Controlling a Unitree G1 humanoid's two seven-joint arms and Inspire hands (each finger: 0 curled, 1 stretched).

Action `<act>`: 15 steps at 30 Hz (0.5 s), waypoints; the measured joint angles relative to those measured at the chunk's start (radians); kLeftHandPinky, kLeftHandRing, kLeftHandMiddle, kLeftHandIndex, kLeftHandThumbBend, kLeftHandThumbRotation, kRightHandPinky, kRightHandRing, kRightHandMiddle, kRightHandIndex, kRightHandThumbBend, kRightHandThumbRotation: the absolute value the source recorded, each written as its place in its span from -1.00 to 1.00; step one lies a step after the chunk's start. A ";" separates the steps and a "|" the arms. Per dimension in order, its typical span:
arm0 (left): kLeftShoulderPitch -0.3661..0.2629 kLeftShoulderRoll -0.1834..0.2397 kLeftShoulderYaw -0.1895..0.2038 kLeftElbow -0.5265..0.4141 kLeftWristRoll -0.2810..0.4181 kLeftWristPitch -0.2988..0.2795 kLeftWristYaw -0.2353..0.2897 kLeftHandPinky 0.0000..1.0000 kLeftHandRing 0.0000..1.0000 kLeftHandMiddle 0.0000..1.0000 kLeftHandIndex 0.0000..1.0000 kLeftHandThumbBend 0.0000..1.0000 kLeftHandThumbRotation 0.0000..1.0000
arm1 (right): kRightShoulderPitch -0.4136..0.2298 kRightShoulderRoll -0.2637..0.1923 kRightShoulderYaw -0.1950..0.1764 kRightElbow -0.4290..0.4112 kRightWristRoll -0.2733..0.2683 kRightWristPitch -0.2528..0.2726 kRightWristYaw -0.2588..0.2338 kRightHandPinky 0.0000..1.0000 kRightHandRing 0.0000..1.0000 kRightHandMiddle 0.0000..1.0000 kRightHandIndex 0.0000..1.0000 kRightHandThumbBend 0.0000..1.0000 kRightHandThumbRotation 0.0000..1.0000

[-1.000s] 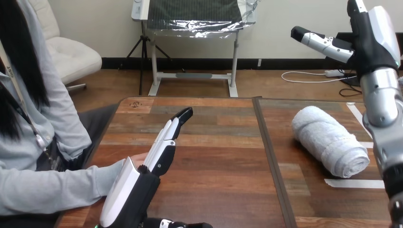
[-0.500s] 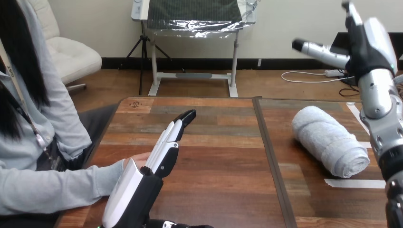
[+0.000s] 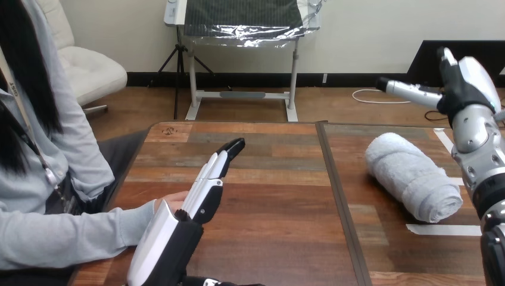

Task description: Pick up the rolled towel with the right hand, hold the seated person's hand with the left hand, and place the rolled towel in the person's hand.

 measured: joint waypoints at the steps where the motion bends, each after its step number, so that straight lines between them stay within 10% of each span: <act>1: 0.000 0.000 -0.001 0.000 -0.004 -0.001 0.000 1.00 1.00 1.00 1.00 1.00 0.60 | -0.002 0.001 0.001 0.006 0.000 0.006 0.000 0.34 1.00 1.00 1.00 1.00 0.31; 15: 0.012 0.007 -0.010 0.002 -0.062 -0.039 -0.007 1.00 1.00 1.00 1.00 1.00 0.54 | -0.033 0.008 0.012 0.071 0.002 0.090 0.001 0.19 1.00 1.00 1.00 1.00 0.49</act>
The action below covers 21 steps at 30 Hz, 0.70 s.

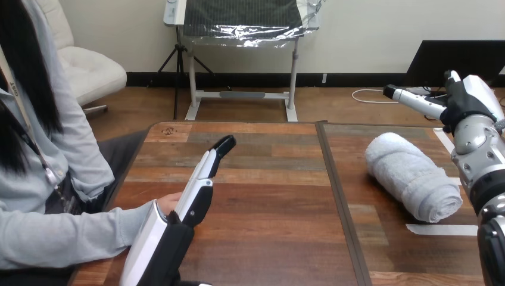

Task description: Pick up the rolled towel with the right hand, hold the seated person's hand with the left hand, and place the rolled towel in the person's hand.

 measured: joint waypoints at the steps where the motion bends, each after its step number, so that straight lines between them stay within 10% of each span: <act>1: 0.001 0.000 0.000 0.000 -0.001 -0.002 0.000 1.00 1.00 1.00 1.00 1.00 0.54 | -0.001 0.000 0.002 0.002 -0.001 0.004 0.000 0.16 1.00 1.00 1.00 1.00 0.49; 21: 0.030 0.000 -0.002 0.000 -0.024 -0.034 -0.009 1.00 1.00 1.00 1.00 1.00 0.47 | -0.031 0.027 0.040 0.016 -0.014 0.055 0.028 0.13 1.00 1.00 1.00 1.00 0.47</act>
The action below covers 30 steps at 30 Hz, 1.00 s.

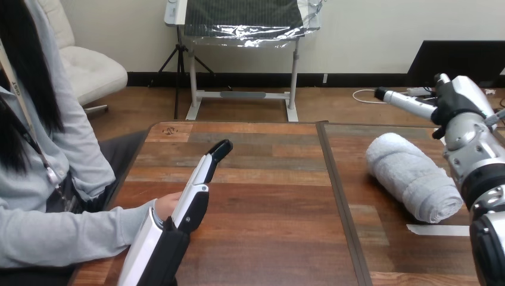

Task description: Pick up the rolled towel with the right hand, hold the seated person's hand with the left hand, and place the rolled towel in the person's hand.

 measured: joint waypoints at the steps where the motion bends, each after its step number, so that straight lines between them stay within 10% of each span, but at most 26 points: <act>1: 0.001 0.000 0.000 0.000 -0.001 -0.001 -0.001 1.00 1.00 1.00 1.00 1.00 0.47 | 0.000 0.001 0.002 0.001 0.000 0.001 0.001 0.13 1.00 1.00 1.00 1.00 0.47; 18: 0.017 -0.001 -0.007 -0.001 -0.033 -0.010 -0.018 1.00 1.00 1.00 1.00 1.00 0.48 | 0.009 0.016 0.043 0.022 -0.023 0.020 0.037 -0.04 1.00 1.00 1.00 1.00 0.45; 30: 0.033 -0.002 -0.007 -0.008 -0.033 -0.011 -0.026 1.00 1.00 1.00 1.00 1.00 0.49 | 0.032 0.037 0.086 0.027 -0.065 0.028 0.048 -0.76 1.00 1.00 1.00 1.00 0.48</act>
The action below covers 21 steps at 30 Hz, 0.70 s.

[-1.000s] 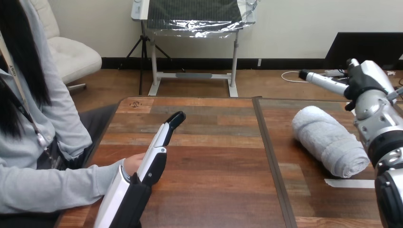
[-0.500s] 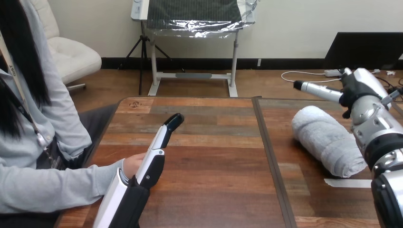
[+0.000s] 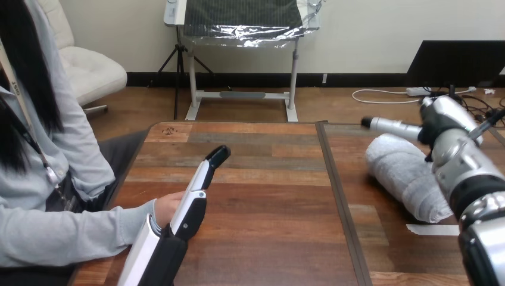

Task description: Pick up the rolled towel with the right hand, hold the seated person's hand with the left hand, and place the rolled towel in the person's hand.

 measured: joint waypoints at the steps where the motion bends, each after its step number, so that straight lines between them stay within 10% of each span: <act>1: 0.001 0.000 0.000 0.000 0.000 -0.001 -0.001 1.00 1.00 1.00 1.00 1.00 0.49 | 0.004 0.002 0.004 0.000 -0.005 0.000 0.002 -0.80 1.00 1.00 1.00 1.00 0.49; 21: 0.030 -0.004 0.006 -0.026 0.000 -0.019 -0.004 1.00 1.00 1.00 1.00 1.00 0.53 | 0.067 0.047 0.059 0.008 -0.062 0.003 0.005 -1.00 1.00 1.00 1.00 1.00 0.47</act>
